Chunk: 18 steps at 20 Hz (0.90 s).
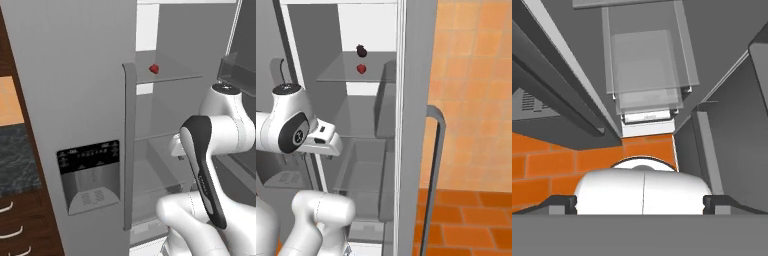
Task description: Take the strawberry from the fridge and place it on top of the pancake, located on the dining counter.
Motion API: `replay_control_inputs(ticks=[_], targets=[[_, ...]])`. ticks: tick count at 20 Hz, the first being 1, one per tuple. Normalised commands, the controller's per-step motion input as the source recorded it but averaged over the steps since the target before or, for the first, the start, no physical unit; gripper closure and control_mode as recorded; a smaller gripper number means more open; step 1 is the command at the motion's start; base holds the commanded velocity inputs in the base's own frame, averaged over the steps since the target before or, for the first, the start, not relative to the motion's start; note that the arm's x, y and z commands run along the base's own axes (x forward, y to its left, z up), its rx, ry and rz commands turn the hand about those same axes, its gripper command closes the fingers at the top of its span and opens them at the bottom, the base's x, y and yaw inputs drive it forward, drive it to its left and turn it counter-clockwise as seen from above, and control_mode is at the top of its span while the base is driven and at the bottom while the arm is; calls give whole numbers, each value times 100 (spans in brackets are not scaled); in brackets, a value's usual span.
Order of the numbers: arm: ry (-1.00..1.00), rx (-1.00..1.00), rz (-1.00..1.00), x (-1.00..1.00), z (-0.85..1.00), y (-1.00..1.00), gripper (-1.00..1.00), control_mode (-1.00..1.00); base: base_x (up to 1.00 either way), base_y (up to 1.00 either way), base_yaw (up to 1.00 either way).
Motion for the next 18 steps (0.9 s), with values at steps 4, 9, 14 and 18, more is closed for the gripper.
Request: replay_control_inputs(ticks=[4, 9, 14, 18], targets=[[0, 0, 0, 0, 0, 0, -100, 100, 20, -21, 0], [0, 0, 0, 0, 0, 0, -100, 100, 26, -8, 11], [0, 0, 0, 0, 0, 0, -100, 100, 26, -4, 18], [0, 0, 0, 0, 0, 0, -100, 100, 24, -4, 8]])
